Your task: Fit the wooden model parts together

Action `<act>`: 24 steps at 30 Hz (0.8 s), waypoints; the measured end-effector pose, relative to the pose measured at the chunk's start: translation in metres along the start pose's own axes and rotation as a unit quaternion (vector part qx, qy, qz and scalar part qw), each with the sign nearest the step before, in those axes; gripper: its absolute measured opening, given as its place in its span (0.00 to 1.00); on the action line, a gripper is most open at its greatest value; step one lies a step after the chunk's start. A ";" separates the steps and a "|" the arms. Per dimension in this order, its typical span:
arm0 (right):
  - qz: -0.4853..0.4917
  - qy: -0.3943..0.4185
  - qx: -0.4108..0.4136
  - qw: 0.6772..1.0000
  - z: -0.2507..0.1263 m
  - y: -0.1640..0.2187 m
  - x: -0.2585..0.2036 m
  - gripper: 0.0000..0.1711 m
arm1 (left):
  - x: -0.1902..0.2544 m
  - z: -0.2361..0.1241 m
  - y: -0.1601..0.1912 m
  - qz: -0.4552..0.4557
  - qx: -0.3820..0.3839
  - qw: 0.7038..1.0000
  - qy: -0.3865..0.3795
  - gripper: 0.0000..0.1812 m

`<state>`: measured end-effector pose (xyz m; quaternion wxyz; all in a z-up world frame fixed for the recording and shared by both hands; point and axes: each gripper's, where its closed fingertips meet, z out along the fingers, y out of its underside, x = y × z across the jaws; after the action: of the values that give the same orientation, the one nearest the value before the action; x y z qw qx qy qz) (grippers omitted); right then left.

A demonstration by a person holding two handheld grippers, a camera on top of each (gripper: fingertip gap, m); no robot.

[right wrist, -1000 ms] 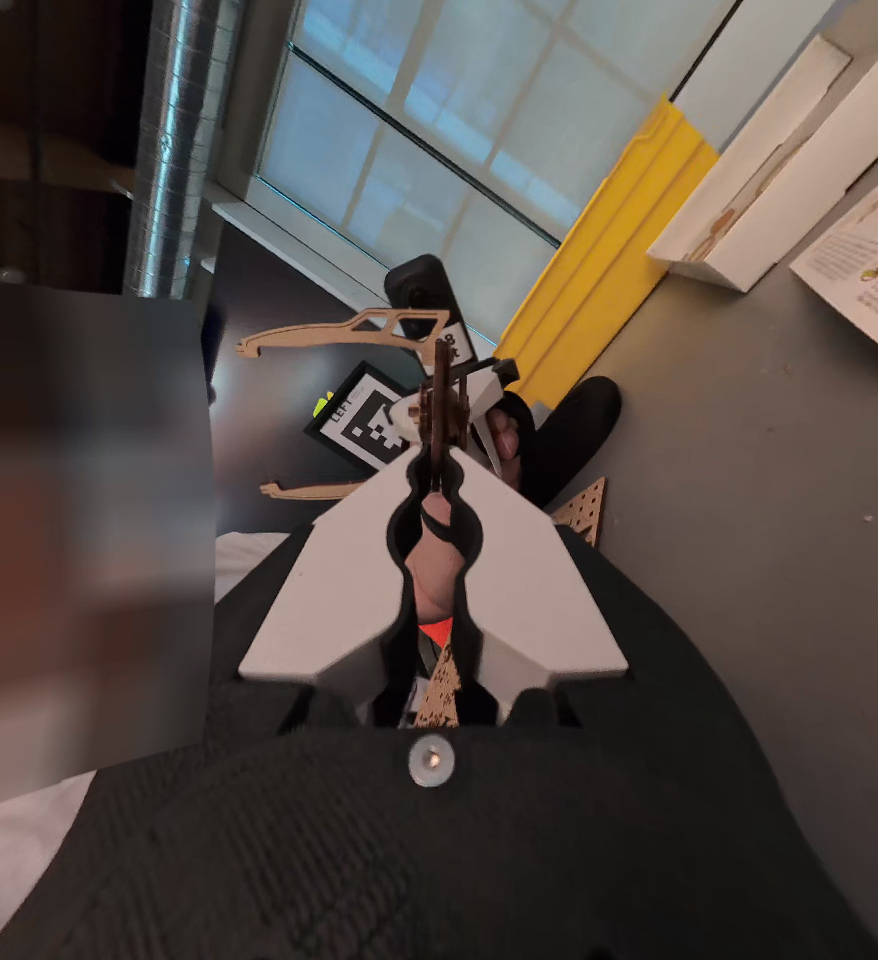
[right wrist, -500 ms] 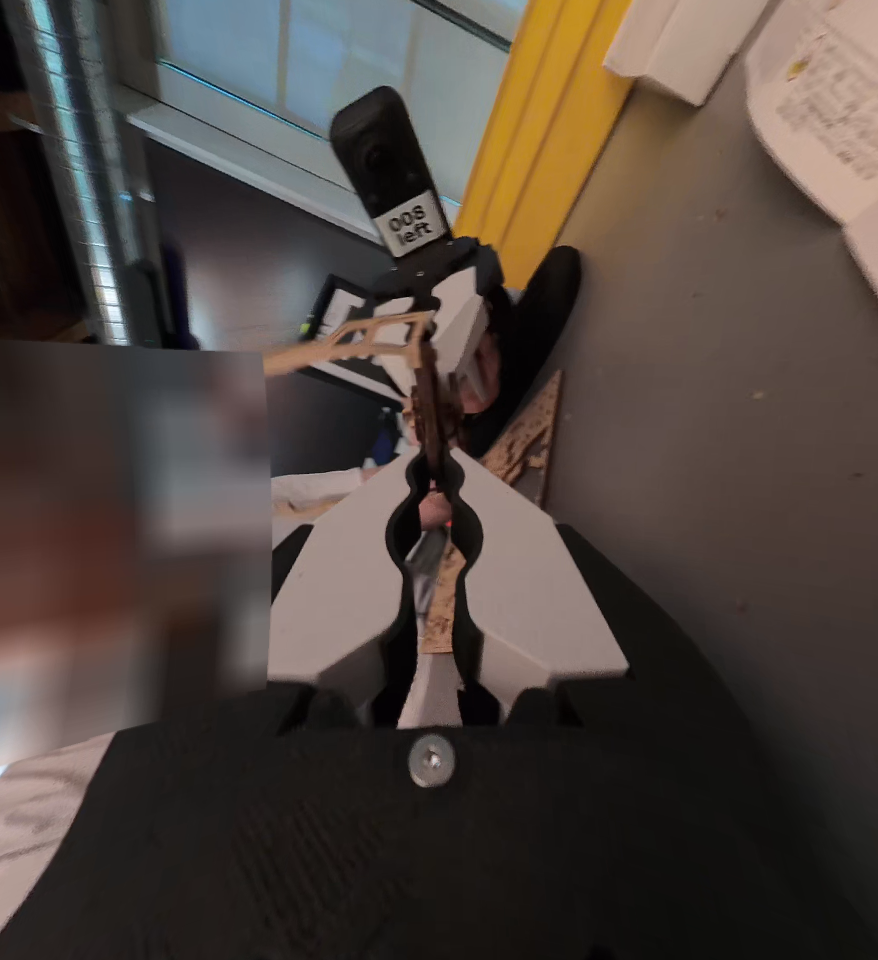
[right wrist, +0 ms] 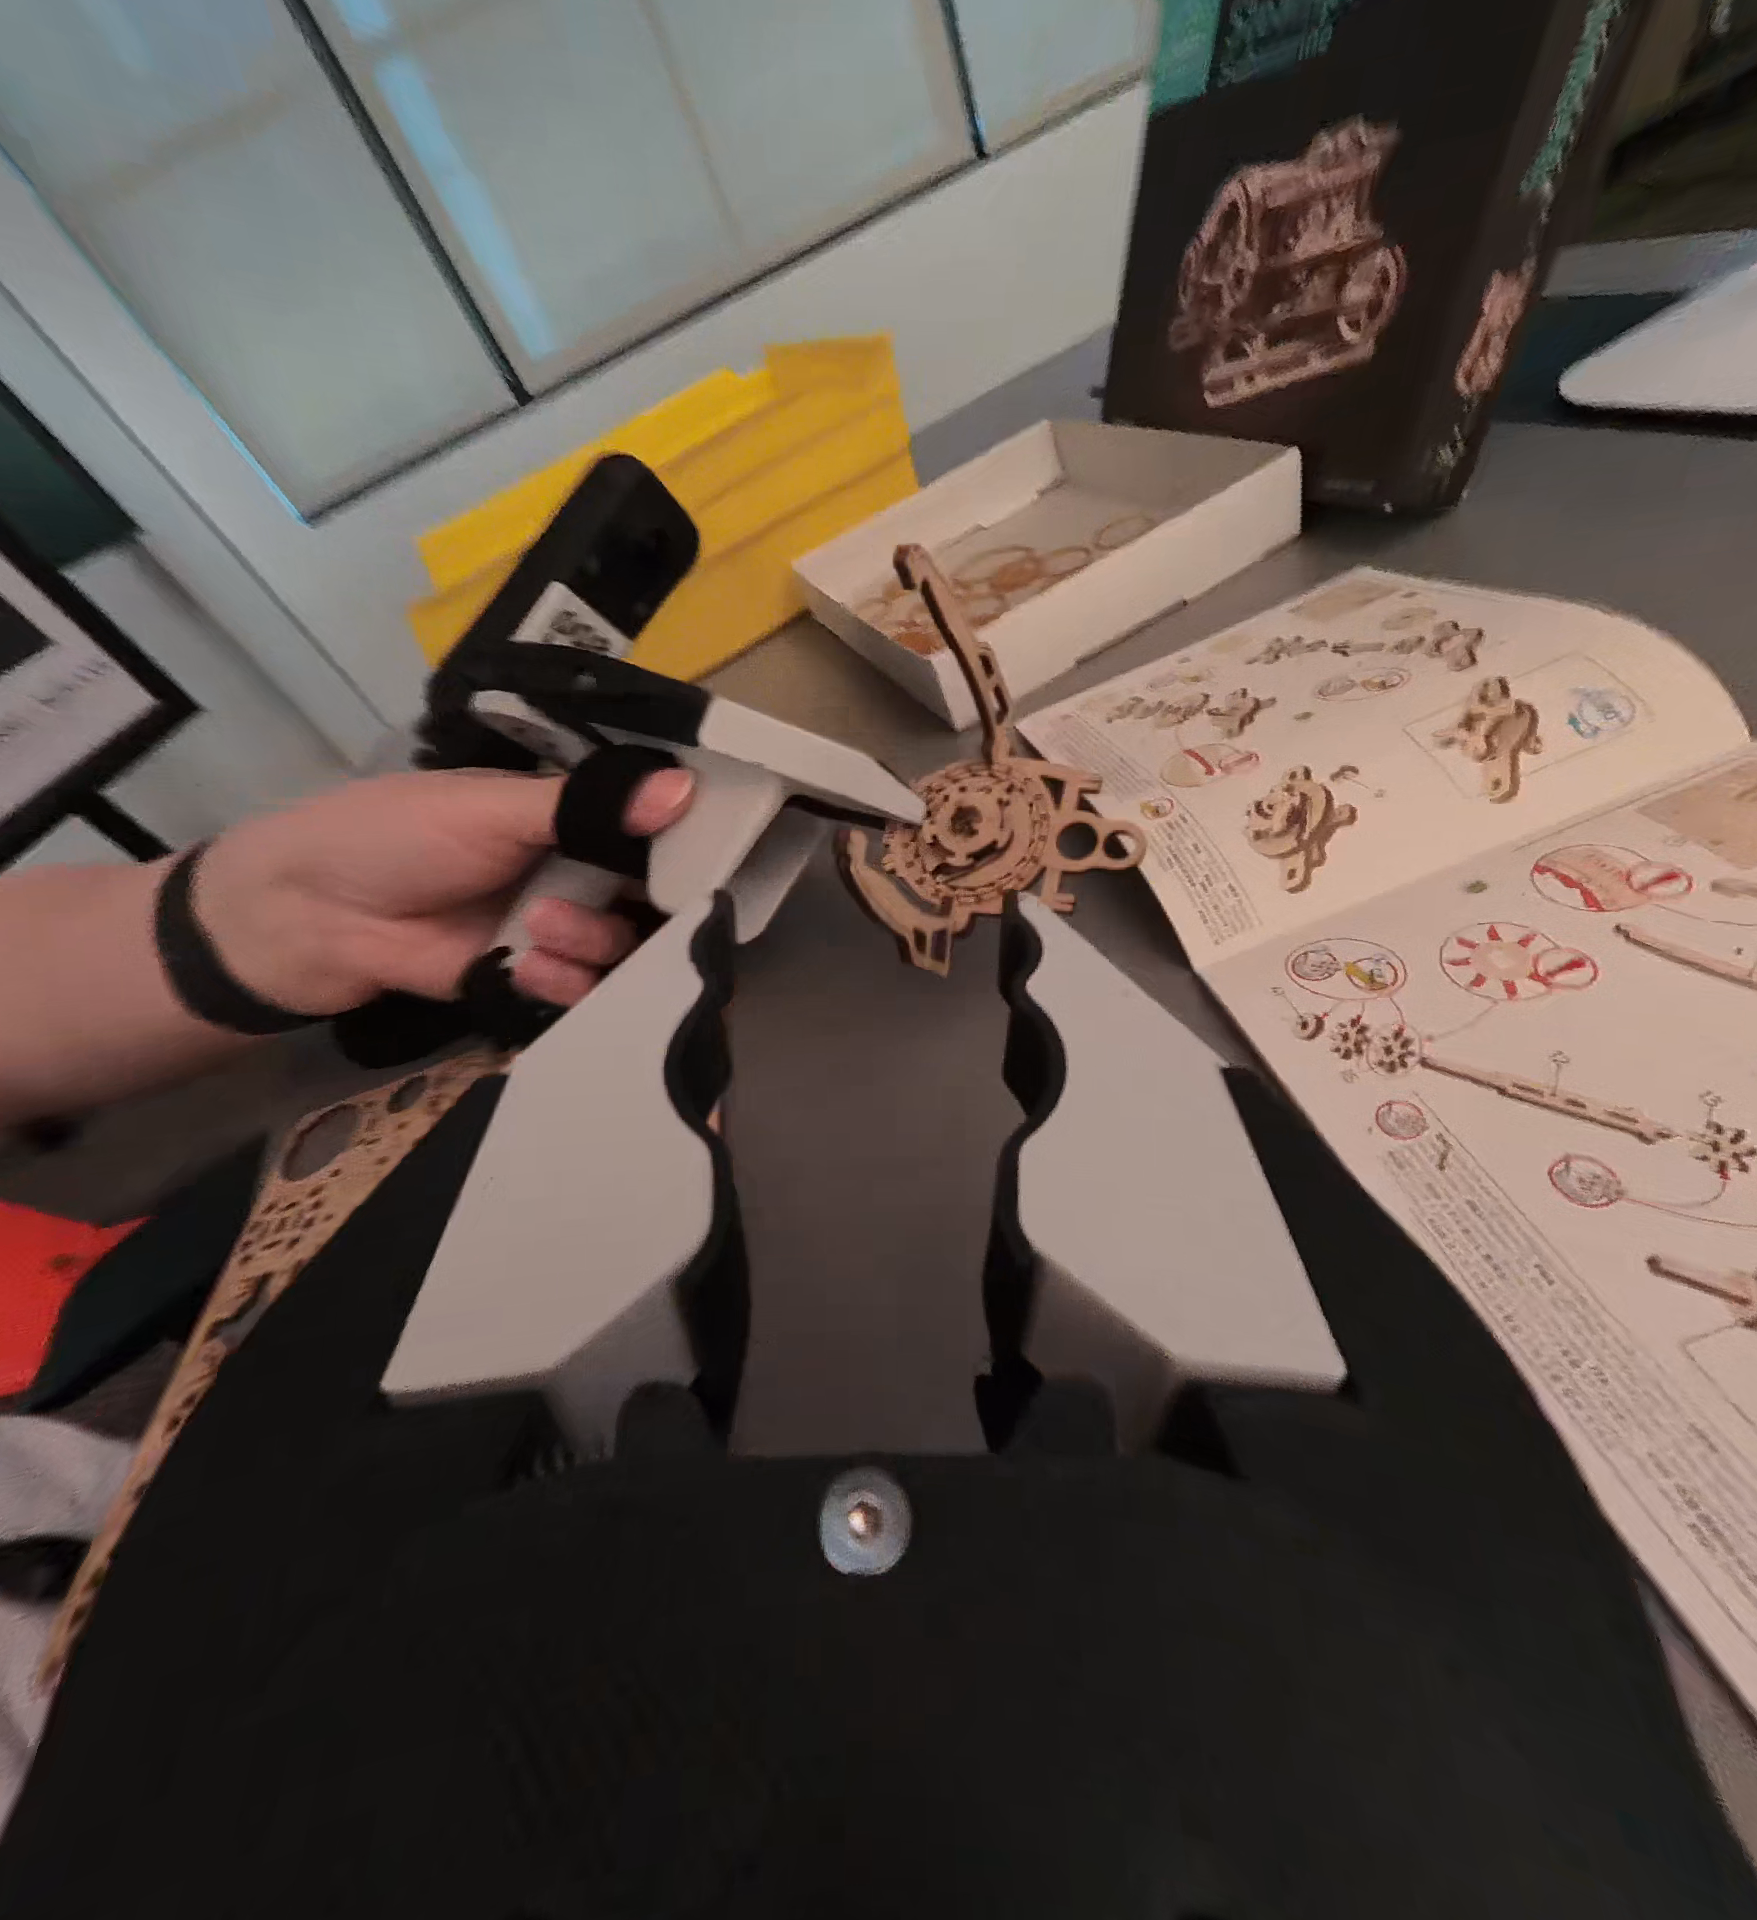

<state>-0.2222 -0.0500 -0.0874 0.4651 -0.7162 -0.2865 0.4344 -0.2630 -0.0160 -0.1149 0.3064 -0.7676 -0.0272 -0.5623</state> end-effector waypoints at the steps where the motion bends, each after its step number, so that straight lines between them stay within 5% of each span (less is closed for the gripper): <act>1: 0.009 0.011 -0.016 1.000 0.007 0.007 0.004 0.26 | -0.003 0.001 0.004 -0.003 0.001 1.000 -0.013 0.00; 6: 0.058 -0.012 -0.068 0.996 0.022 0.027 0.005 0.05 | -0.001 0.003 0.020 -0.020 -0.015 1.000 -0.017 0.00; 12: 0.046 -0.020 -0.136 0.990 0.002 0.042 0.005 0.00 | 0.018 -0.013 0.032 -0.026 -0.051 0.998 0.040 0.10; 16: 0.005 -0.034 -0.190 0.981 -0.007 0.057 0.005 0.00 | 0.019 -0.026 0.021 0.100 -0.080 0.992 0.018 0.16; 19: -0.013 -0.048 -0.200 0.979 -0.006 0.057 0.001 0.00 | 0.018 -0.022 0.030 0.236 -0.154 0.960 0.011 0.20; 24: -0.053 -0.046 -0.193 0.979 -0.005 0.054 0.002 0.04 | 0.018 -0.013 0.043 0.282 -0.247 0.926 0.038 0.16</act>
<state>-0.2163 -0.0729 -0.1367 0.3271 -0.7557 -0.4234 0.3778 -0.2511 -0.0629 -0.1157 0.2536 -0.7730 0.3415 -0.4706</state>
